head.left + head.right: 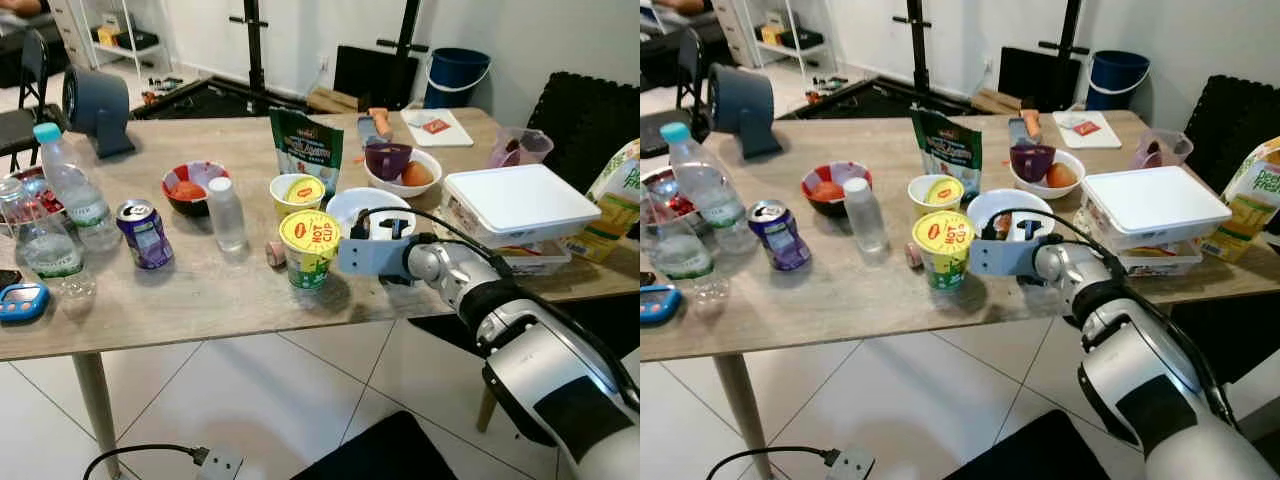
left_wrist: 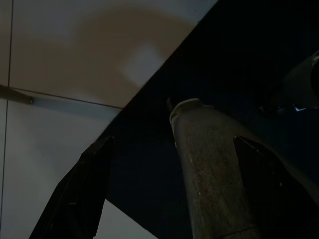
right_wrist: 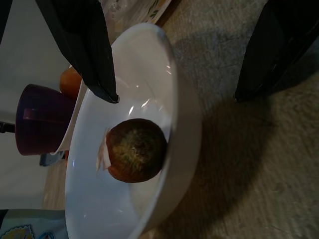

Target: Restocking fridge

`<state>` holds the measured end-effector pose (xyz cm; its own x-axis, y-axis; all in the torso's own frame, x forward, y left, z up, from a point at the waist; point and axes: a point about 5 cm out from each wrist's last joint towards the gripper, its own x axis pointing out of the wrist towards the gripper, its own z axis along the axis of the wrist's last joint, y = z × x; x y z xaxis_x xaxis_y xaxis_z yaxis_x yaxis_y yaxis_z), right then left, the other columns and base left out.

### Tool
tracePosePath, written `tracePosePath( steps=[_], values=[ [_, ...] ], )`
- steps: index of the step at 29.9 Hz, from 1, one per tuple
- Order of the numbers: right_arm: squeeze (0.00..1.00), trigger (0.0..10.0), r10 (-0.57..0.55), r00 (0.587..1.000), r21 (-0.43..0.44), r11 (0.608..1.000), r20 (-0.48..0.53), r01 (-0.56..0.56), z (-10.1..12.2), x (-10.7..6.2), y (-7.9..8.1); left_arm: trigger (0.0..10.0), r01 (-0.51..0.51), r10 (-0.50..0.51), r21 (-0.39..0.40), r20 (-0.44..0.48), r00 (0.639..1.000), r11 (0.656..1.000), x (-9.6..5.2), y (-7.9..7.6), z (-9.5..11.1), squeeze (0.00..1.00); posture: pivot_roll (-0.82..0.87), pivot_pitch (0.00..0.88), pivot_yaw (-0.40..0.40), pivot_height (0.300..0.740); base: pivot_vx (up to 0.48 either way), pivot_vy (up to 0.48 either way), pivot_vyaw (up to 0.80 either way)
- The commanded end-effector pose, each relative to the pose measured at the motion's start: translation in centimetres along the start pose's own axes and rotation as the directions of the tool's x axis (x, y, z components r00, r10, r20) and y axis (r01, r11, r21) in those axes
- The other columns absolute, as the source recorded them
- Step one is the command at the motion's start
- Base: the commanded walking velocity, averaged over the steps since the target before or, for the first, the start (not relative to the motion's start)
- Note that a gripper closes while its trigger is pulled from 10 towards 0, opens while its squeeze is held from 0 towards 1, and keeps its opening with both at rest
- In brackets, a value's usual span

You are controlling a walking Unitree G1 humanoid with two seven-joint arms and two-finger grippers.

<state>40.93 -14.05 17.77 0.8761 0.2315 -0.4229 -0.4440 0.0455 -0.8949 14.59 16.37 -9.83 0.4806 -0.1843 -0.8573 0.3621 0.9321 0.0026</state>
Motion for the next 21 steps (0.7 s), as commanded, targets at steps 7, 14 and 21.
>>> tracePosePath(
  steps=[7, 14, 21],
  values=[
    [0.0, 10.0, 0.019, 1.0, -0.012, 1.0, -0.017, -0.019, -0.3, -0.1, -0.2, 10.0, 0.081, -0.096, -0.061, -0.295, 0.951, 0.995, -2.4, -3.1, -8.8, 0.0, 0.06, 0.251, -0.069, 0.74, 0.0, 0.0, 0.0],
    [0.0, 0.0, 0.015, 0.999, -0.001, 1.0, -0.028, -0.015, -0.9, -0.3, -0.6, 10.0, 0.08, -0.093, -0.058, -0.291, 0.952, 0.995, -2.5, -2.8, -8.9, 0.0, 0.05, 0.257, -0.063, 0.74, 0.0, 0.0, 0.0],
    [0.0, 0.0, 0.013, 1.0, 0.021, 1.0, -0.025, -0.013, -1.4, -0.5, -0.8, 10.0, 0.083, -0.092, -0.044, -0.263, 0.96, 0.996, -1.9, -2.6, -7.7, 0.0, 0.04, 0.247, -0.053, 0.74, 0.0, 0.0, 0.0]
  ],
)
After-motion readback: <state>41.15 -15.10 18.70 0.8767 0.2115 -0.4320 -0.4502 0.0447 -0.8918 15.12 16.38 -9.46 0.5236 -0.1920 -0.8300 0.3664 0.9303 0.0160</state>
